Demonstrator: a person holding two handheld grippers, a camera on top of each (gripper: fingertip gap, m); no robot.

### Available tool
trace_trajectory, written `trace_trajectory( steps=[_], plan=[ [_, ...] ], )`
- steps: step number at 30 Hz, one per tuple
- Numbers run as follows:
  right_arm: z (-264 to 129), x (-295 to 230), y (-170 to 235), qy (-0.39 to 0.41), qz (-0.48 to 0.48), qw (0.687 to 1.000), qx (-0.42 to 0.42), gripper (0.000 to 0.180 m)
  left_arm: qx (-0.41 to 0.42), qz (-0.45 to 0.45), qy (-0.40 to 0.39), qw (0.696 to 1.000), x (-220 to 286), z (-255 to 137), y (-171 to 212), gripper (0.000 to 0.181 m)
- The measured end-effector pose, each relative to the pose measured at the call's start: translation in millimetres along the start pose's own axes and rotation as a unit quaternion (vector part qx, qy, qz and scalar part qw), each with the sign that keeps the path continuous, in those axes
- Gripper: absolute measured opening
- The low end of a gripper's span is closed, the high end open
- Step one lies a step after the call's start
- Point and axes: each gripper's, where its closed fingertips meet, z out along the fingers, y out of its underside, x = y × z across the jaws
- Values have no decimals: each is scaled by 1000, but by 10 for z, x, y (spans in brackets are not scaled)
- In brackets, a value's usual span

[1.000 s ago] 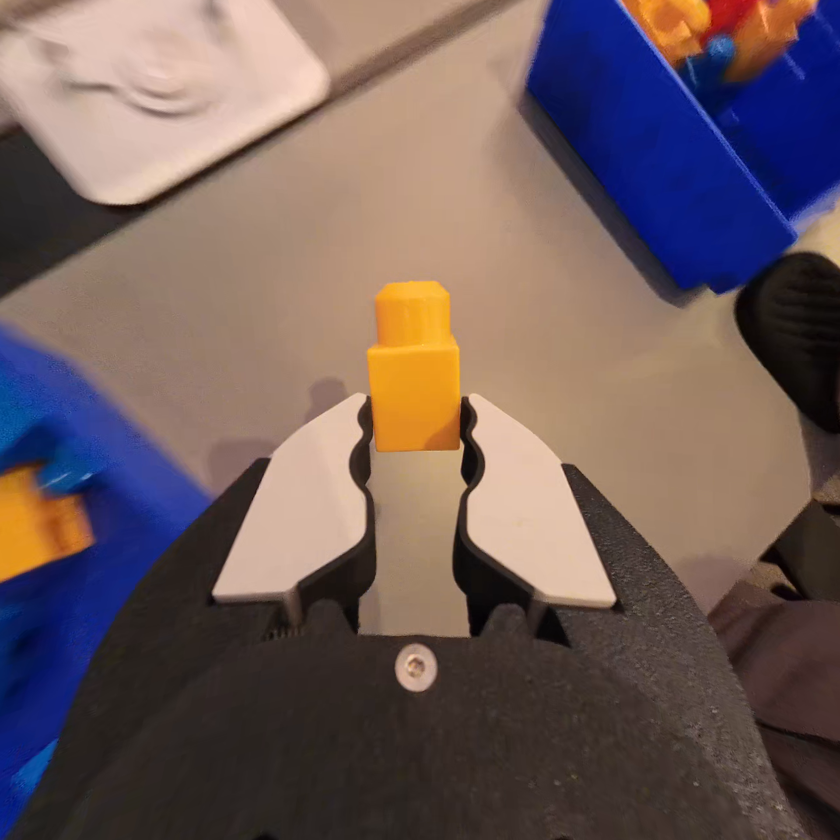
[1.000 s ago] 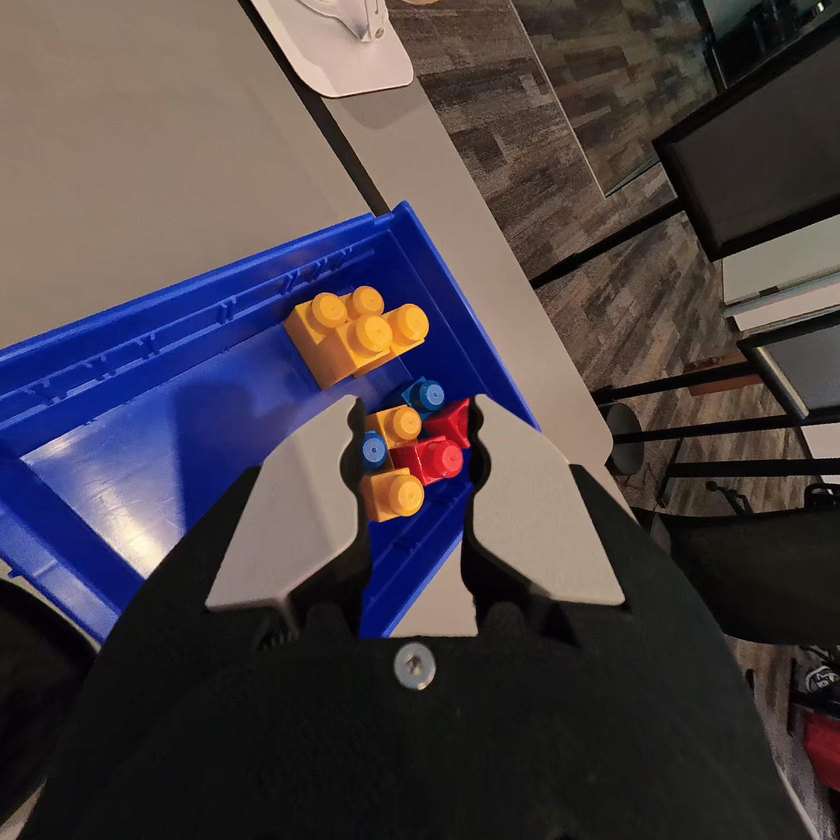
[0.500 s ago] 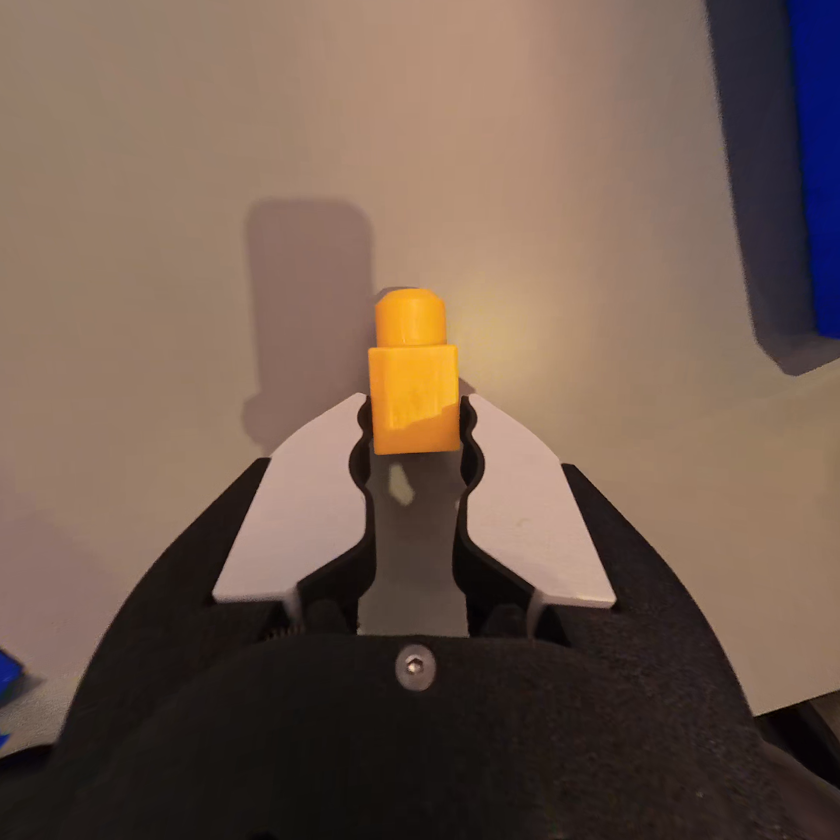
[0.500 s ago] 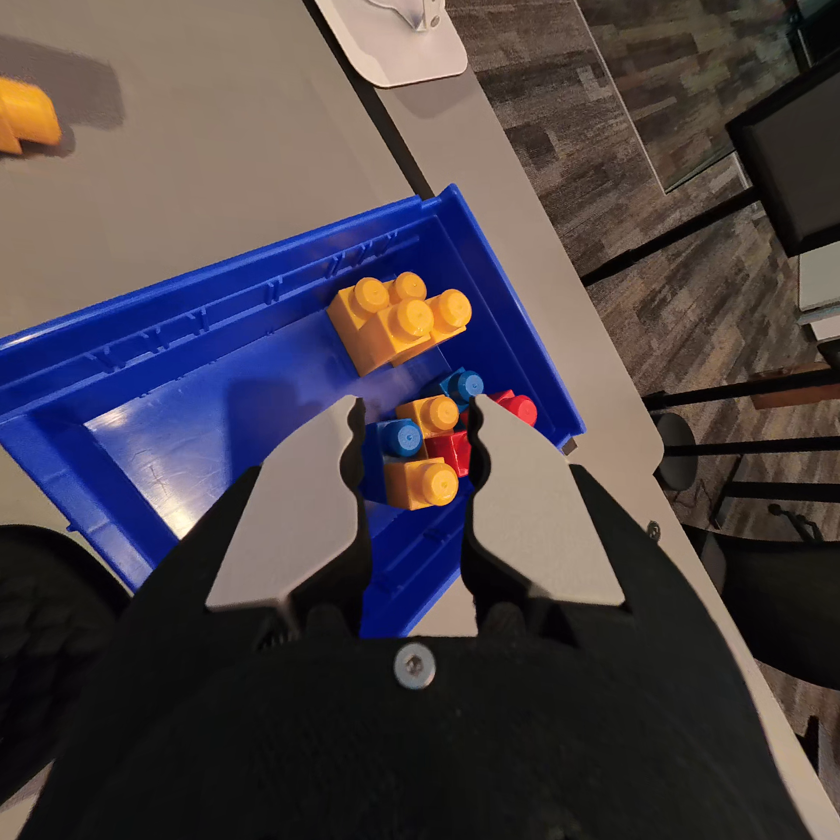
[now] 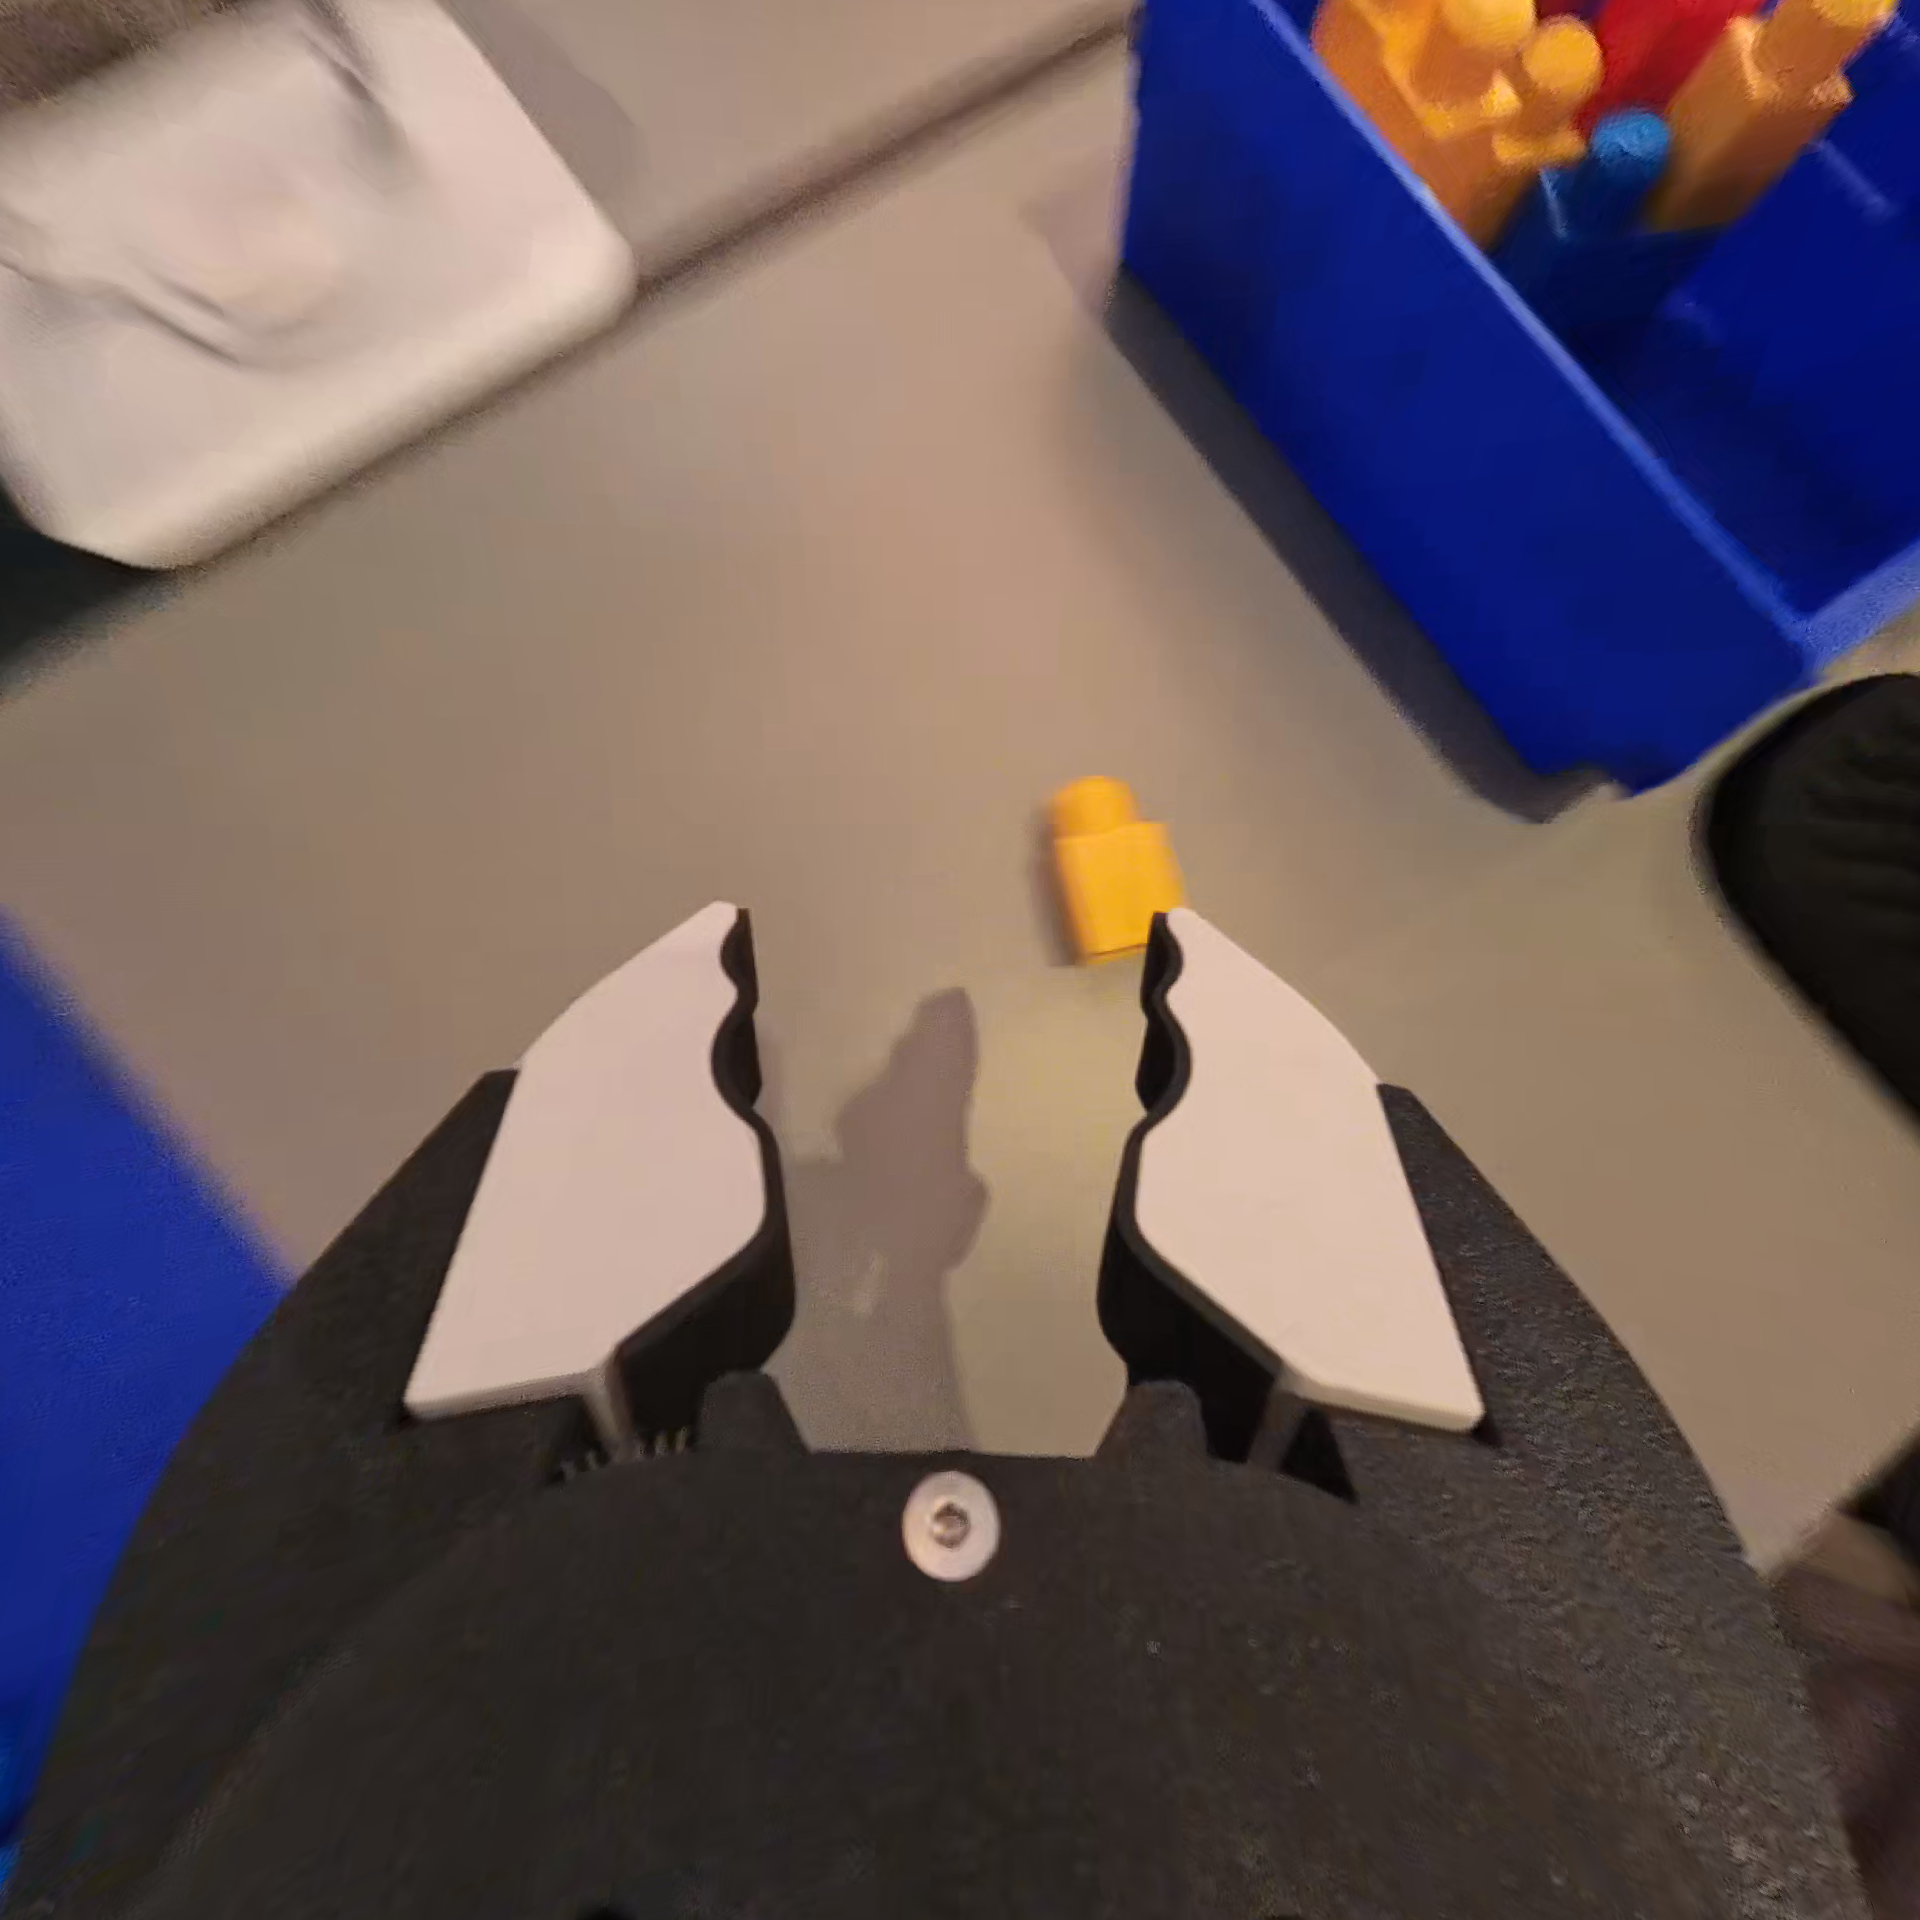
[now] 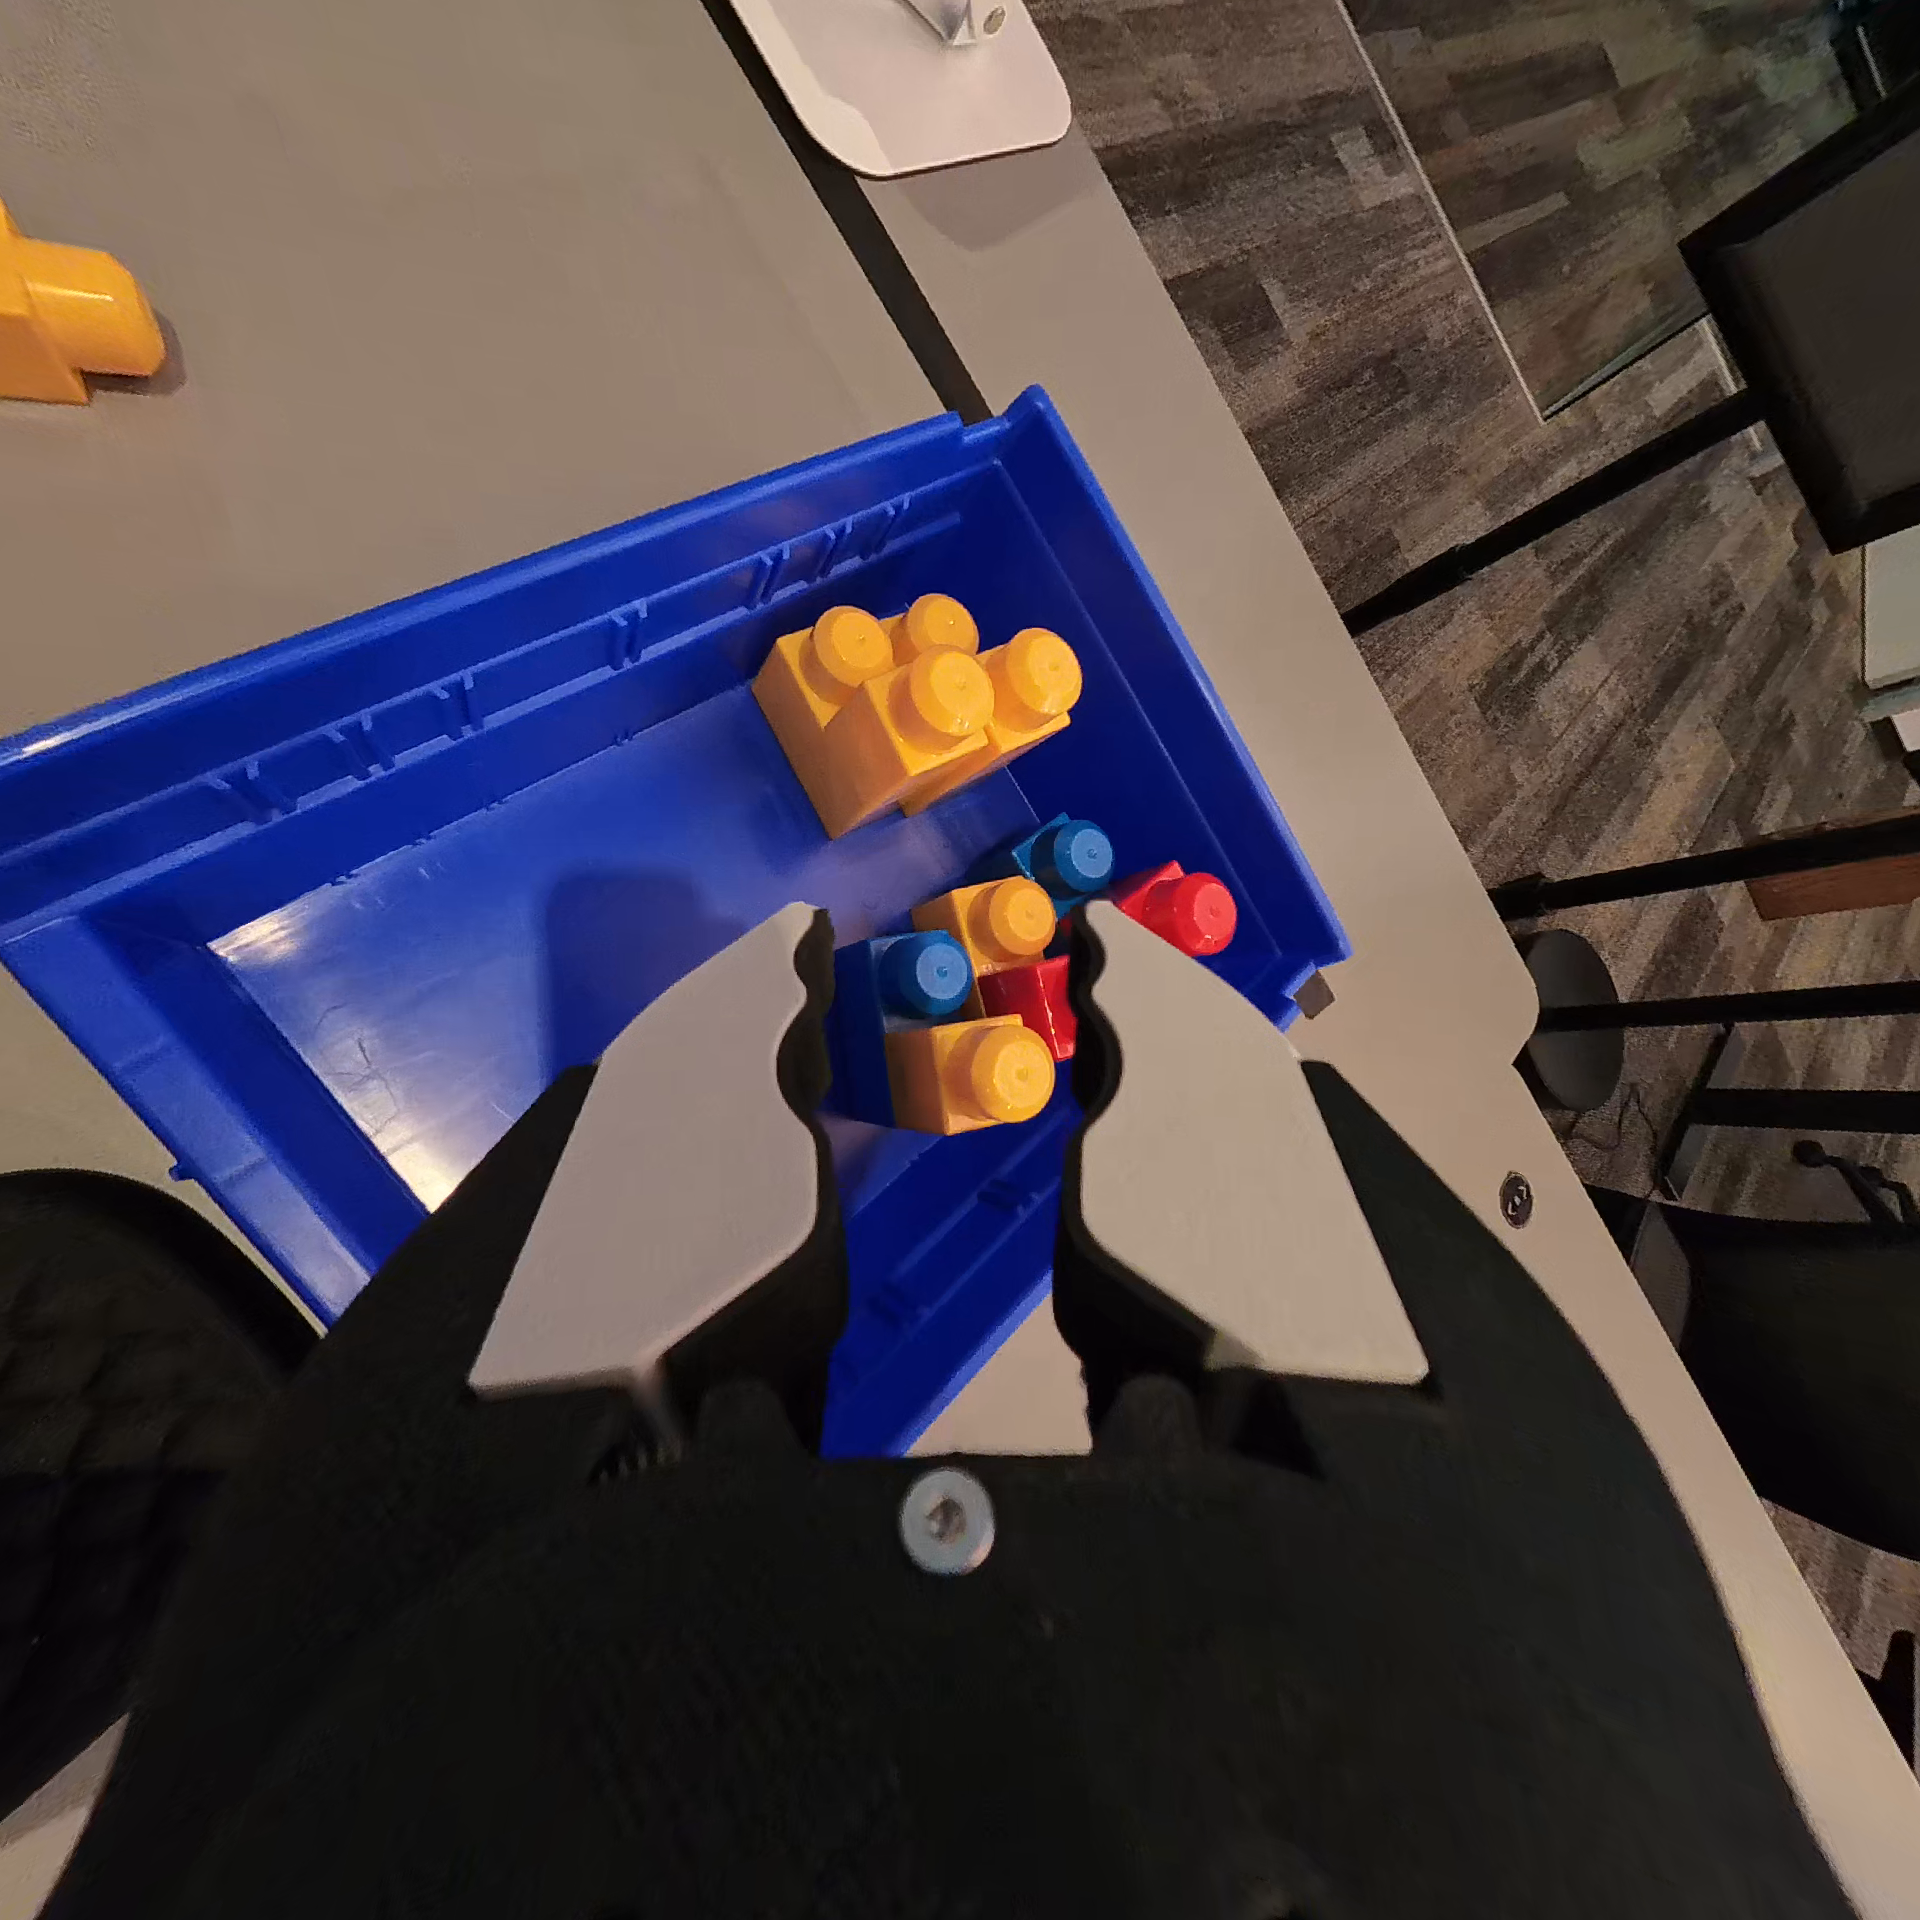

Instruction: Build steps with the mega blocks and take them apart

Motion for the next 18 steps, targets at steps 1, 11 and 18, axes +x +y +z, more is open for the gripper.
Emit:
trace_trajectory(
  steps=[1, 11, 18],
  plan=[
    [-1, 5, 8, 0, 2, 1000, 1, 45, 25, 33, -41, 998, -289, -265, -34, 73],
    [34, 30, 107, 5, 12, 999, -29, 45, -145, 162, -127, 968, -2885, -1001, 1075, 59],
    [140, -8, 211, -3, 13, 997, -70, 45, -231, 138, -87, 959, -3228, -703, 1456, 64]
  ],
)
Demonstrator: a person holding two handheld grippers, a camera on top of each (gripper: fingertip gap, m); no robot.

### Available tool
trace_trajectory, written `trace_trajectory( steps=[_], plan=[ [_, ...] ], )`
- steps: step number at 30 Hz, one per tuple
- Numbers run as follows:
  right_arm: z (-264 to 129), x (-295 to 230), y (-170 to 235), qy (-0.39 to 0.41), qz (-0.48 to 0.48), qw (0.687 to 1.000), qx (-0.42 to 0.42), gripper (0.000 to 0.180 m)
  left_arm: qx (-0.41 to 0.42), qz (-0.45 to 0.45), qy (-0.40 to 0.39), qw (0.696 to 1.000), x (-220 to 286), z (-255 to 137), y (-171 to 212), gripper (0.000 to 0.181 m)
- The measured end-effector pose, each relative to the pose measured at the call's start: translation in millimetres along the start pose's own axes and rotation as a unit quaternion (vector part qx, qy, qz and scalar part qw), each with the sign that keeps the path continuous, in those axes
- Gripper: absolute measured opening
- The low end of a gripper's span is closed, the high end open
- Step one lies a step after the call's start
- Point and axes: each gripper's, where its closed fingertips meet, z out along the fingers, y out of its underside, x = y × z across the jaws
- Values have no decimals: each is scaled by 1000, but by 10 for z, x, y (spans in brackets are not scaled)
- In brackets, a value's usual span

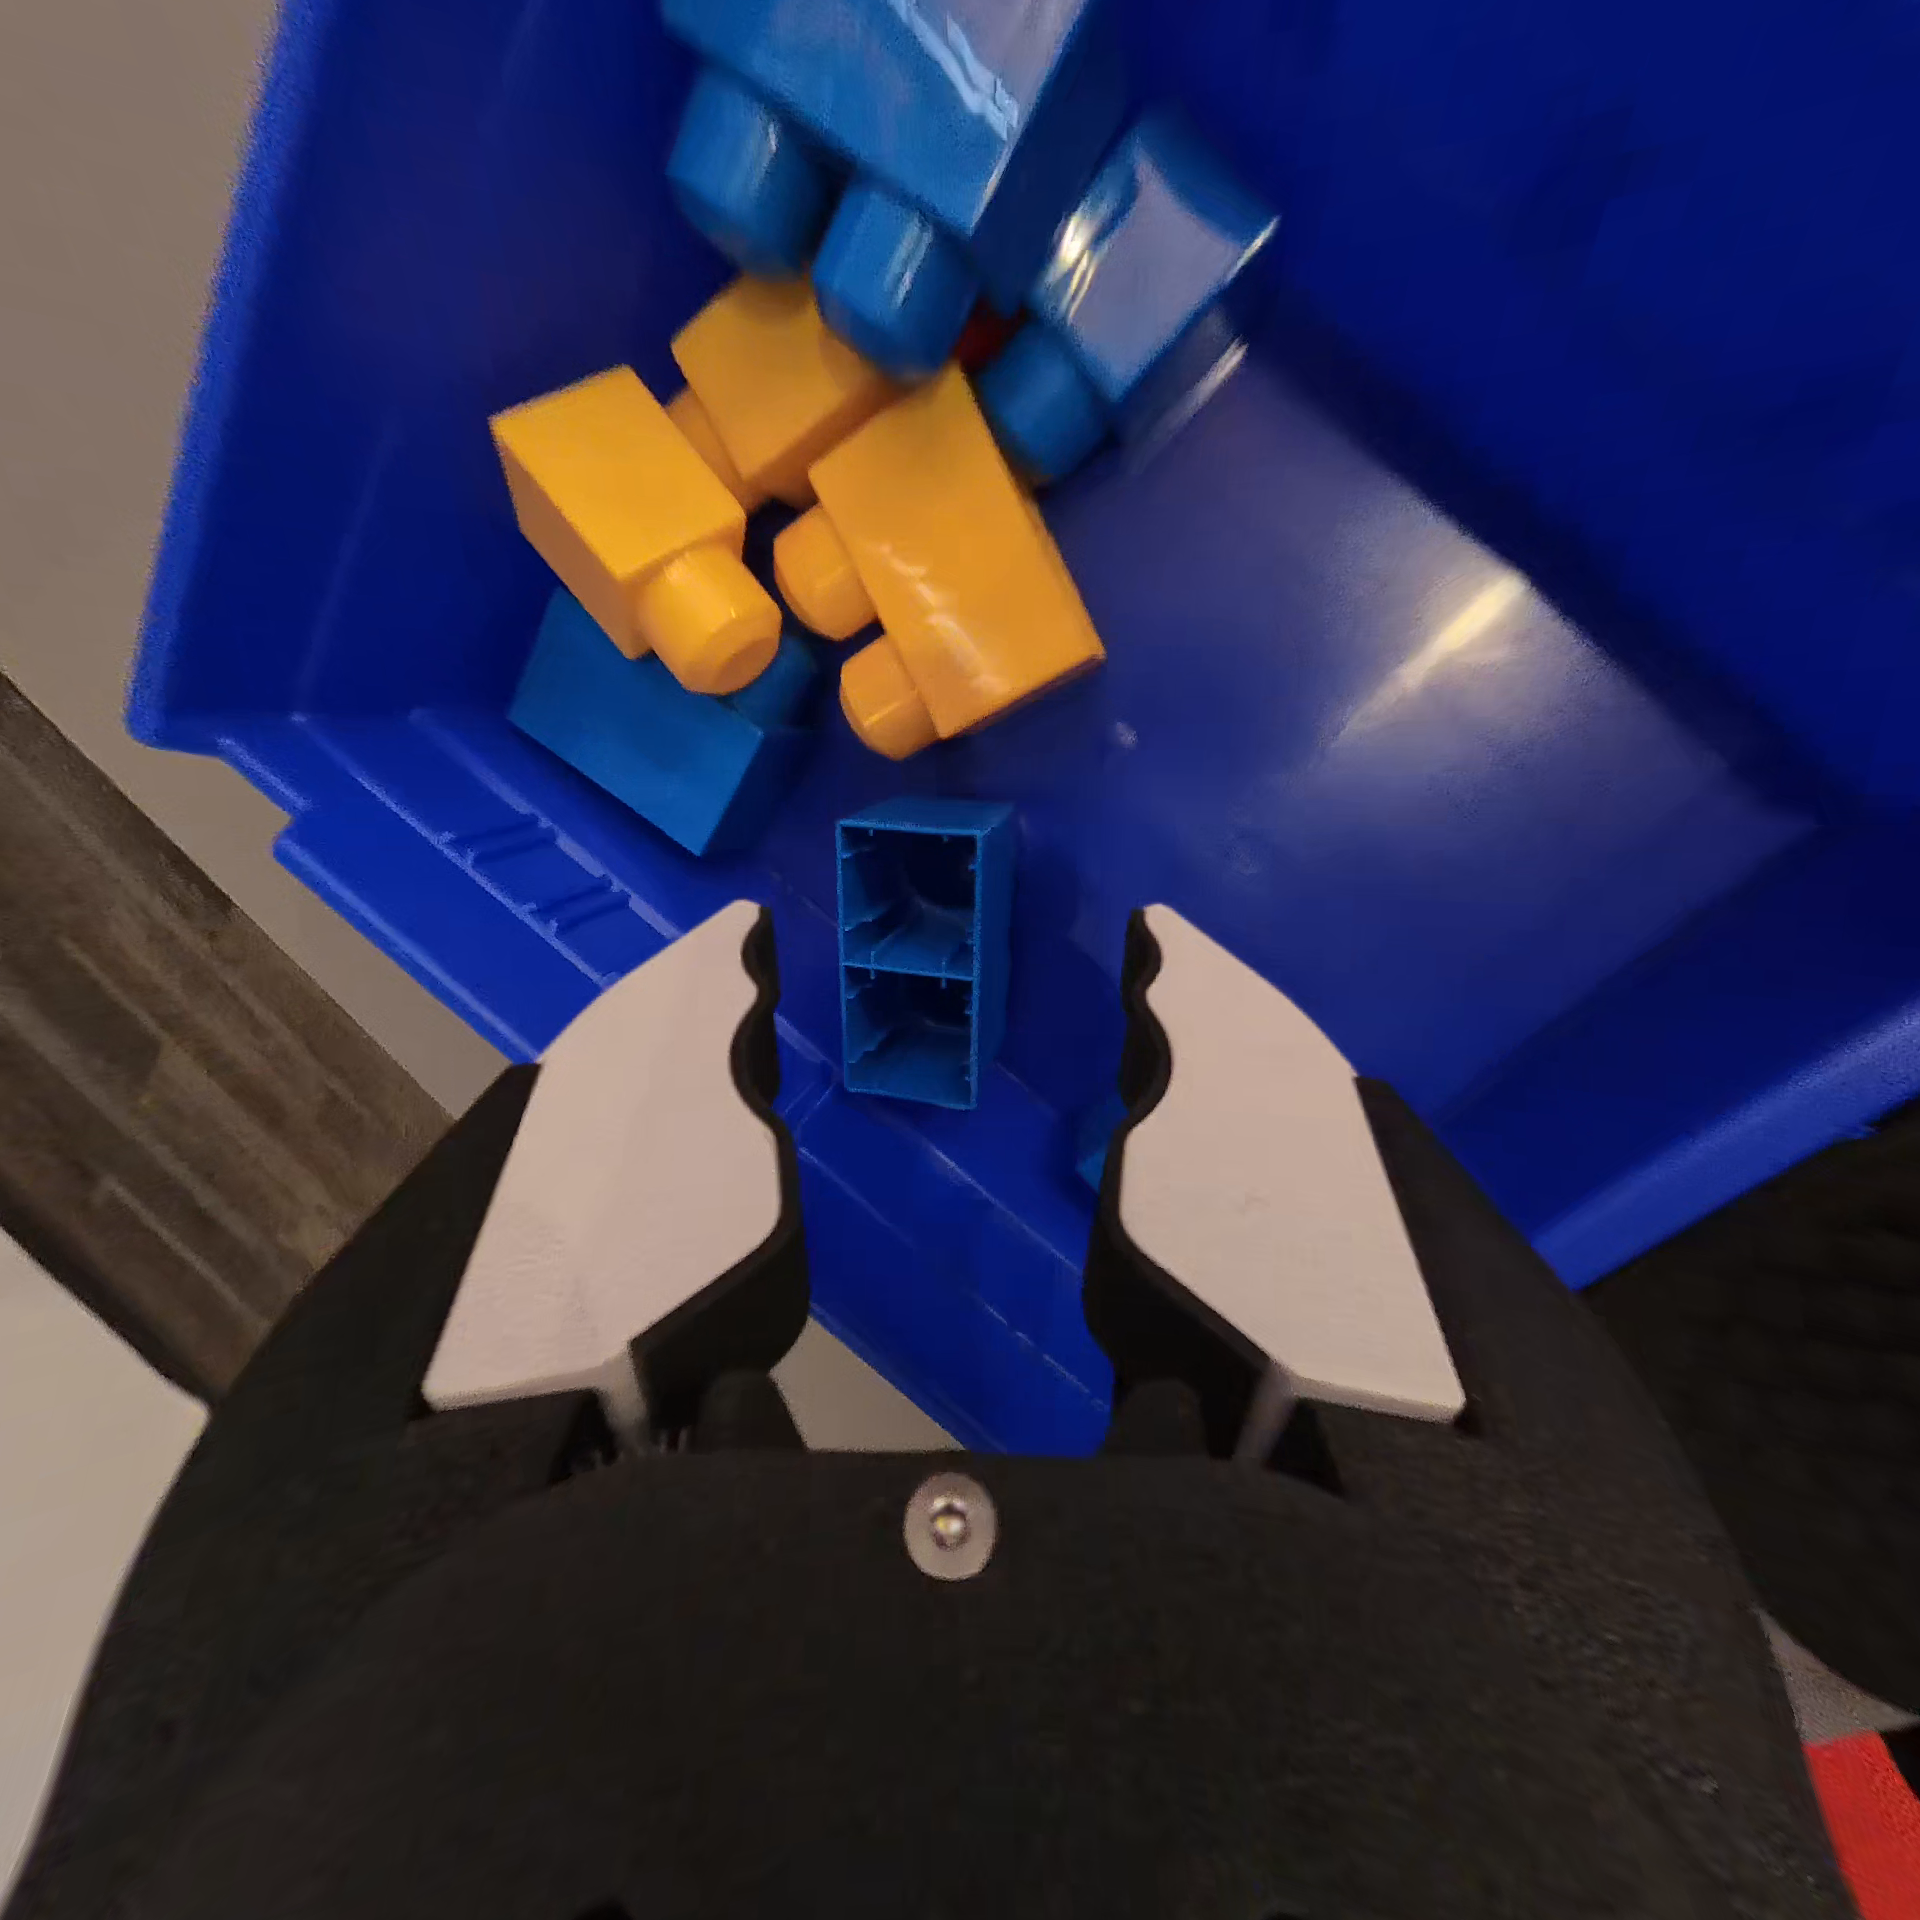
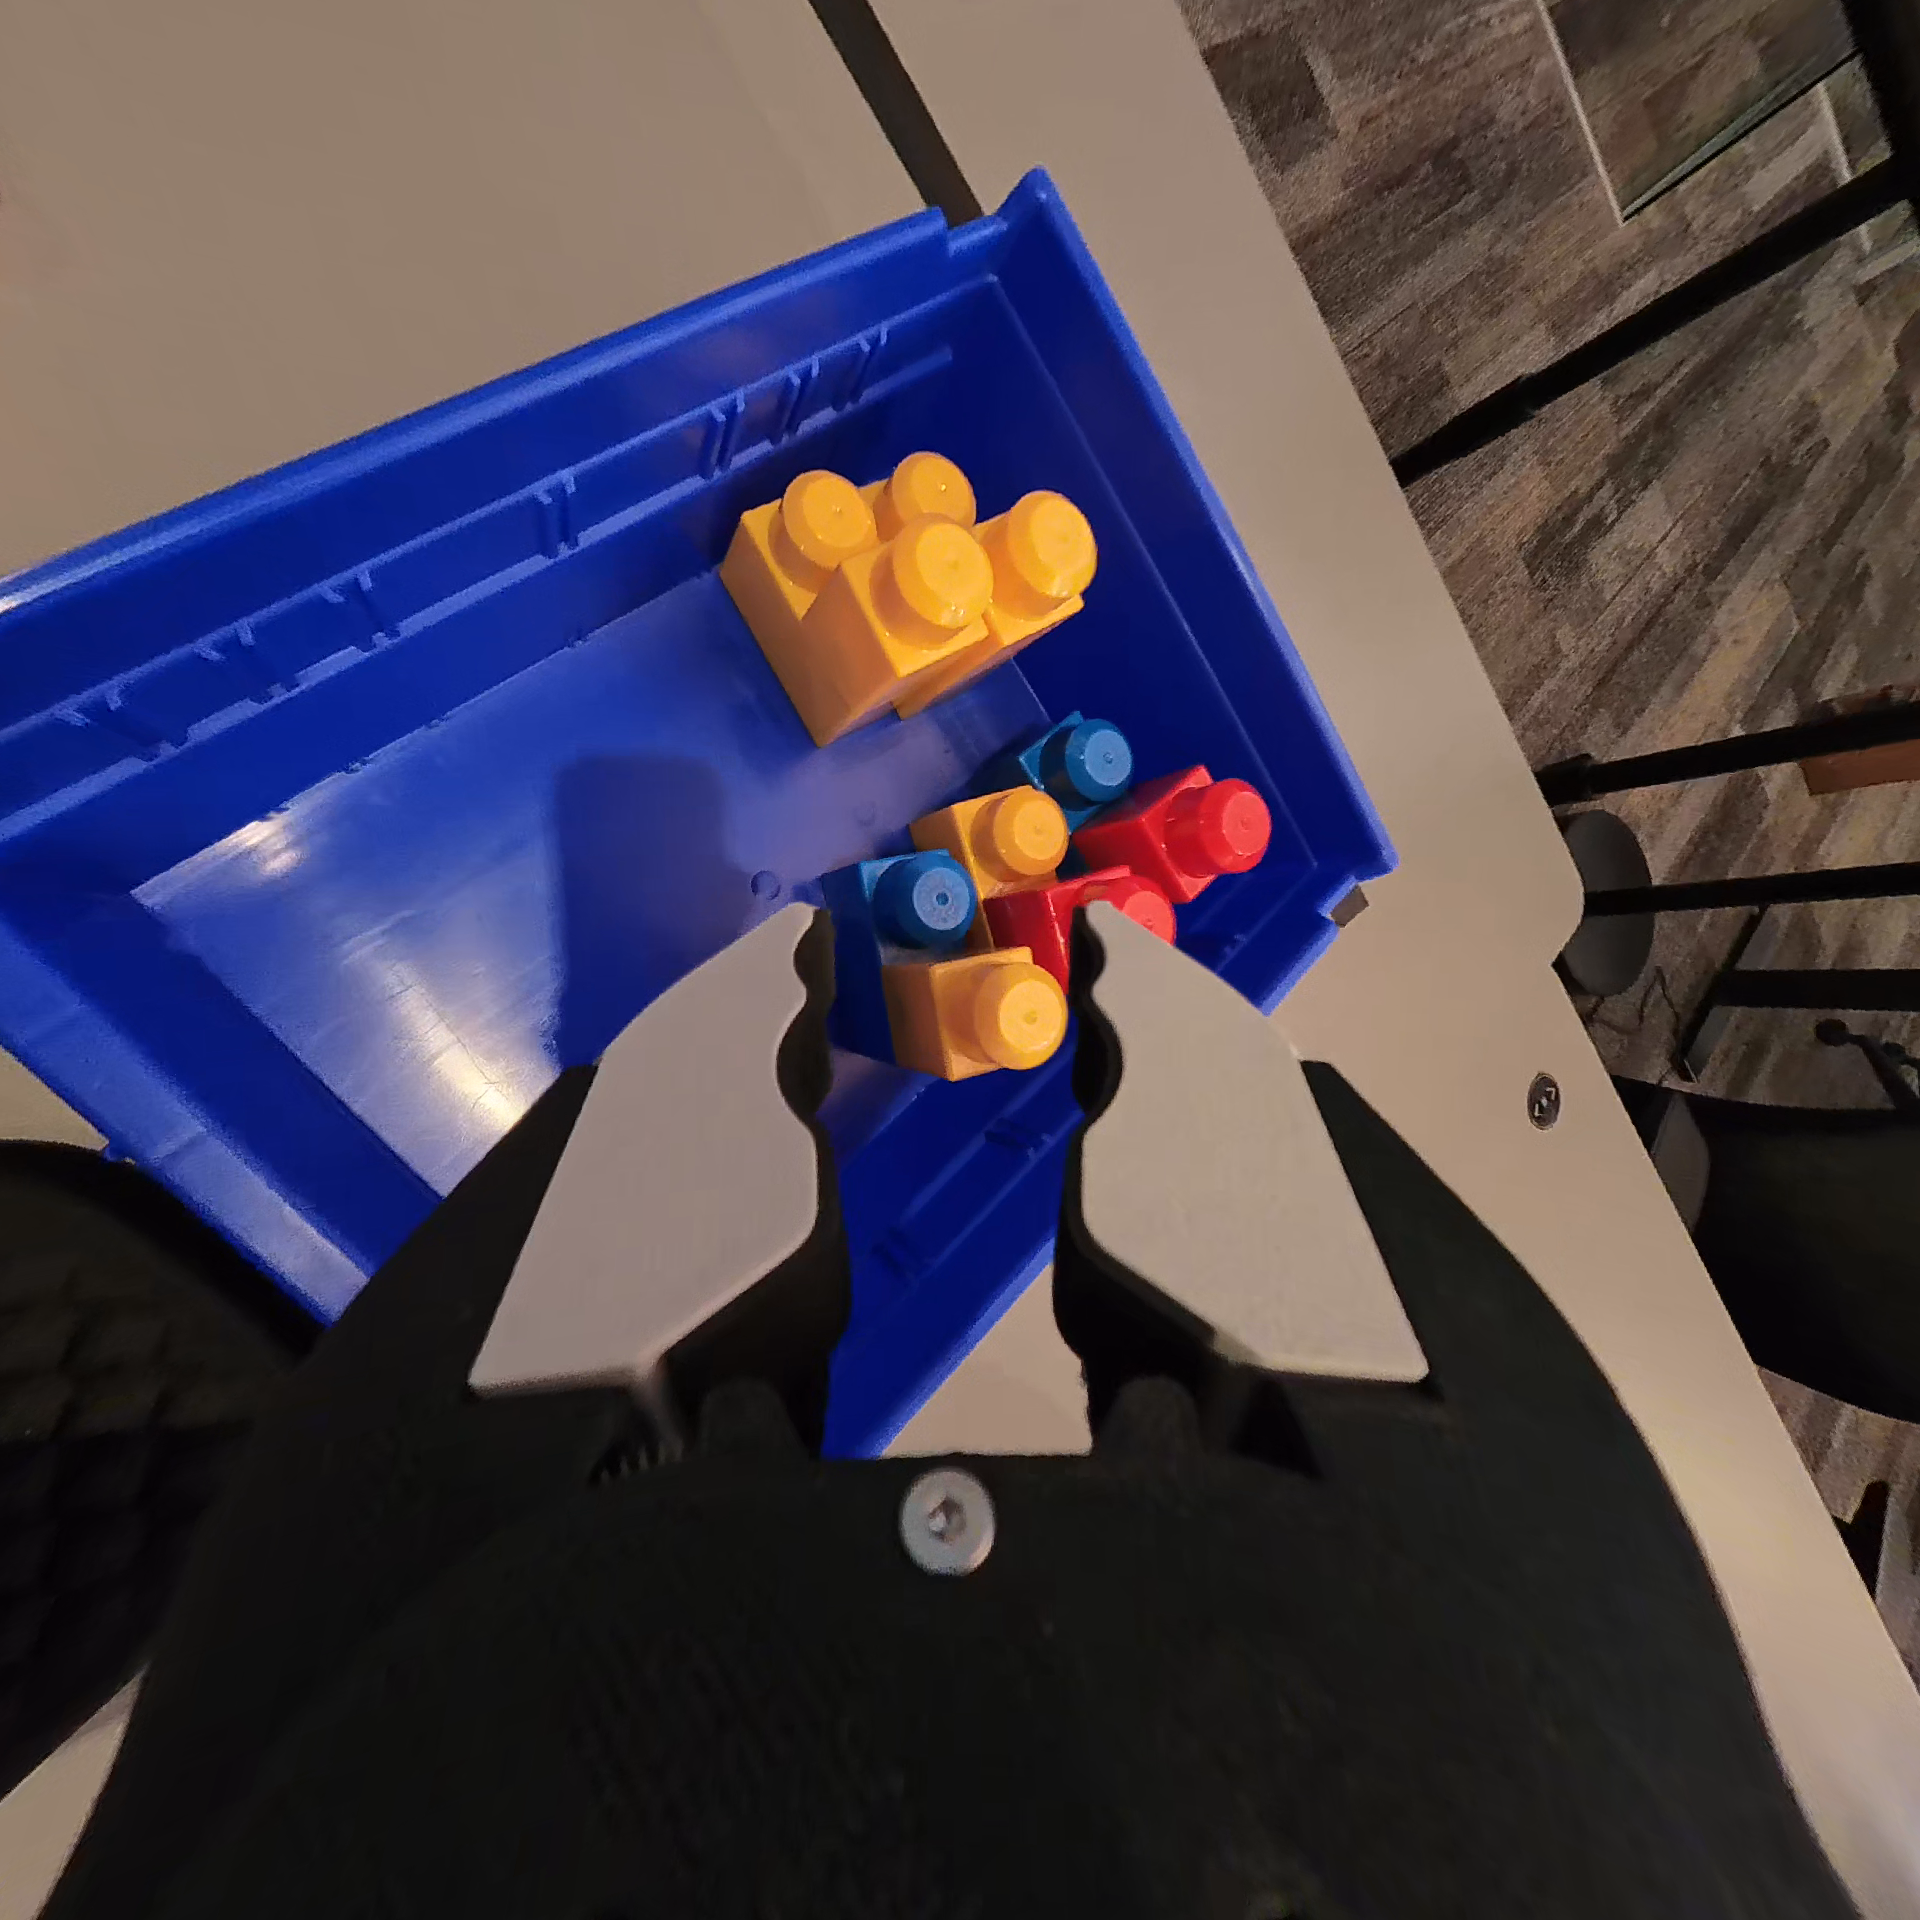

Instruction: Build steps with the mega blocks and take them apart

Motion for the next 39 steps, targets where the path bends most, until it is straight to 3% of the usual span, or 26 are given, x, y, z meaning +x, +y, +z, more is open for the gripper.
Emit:
trace_trajectory(
  steps=[7, 10, 14, 16, 19, 21, 23, 26, 29, 31, 33, 36, 38, 39],
  plan=[
    [94, -47, 20, -11, -7, 1000, -25, 45, -110, 37, -5, 993, -71, 356, 193, 60],
    [112, -78, 10, -19, -9, 999, -28, 45, -129, 31, -11, 991, -92, 438, 212, 43],
    [81, -81, -72, -18, -15, 1000, -10, 45, -121, 17, -12, 992, -118, 344, 184, 40],
    [27, -80, -183, -13, -19, 1000, 14, 45, -73, 1, -27, 997, -174, 124, 51, 40],
    [-88, -123, -494, -4, -37, 997, 65, 44, 75, -26, -36, 996, -154, -443, -433, 39],
    [-173, -206, -826, 0, -58, 992, 113, 45, 218, -48, -4, 975, 64, -951, -945, 39],
    [-274, -386, -1298, -11, -72, 980, 187, 44, 365, -60, 62, 927, 469, -1514, -1468, 39],
    [-516, -869, -2170, -78, -55, 933, 348, 45, 543, -58, 160, 823, 1134, -2253, -2019, 39],
    [-890, -1443, -2830, -205, 15, 834, 512, 56, 645, -65, 250, 719, 1692, -2689, -2316, 38],
    [-1027, -1619, -3004, -265, 79, 775, 568, 62, 672, -68, 303, 672, 1985, -2801, -2454, 38],
    [-1125, -1687, -3049, -314, 131, 718, 607, 64, 681, -63, 334, 649, 2207, -2805, -2578, 38],
    [-1264, -1667, -3022, -377, 173, 641, 645, 61, 676, -54, 366, 637, 2418, -2705, -2734, 38],
    [-1216, -1675, -2999, -397, 168, 640, 636, 55, 665, -51, 379, 642, 2505, -2599, -2807, 39],
    [-1188, -1660, -2979, -395, 163, 643, 635, 40, 667, -44, 383, 638, 2533, -2578, -2815, 39]
  ],
)
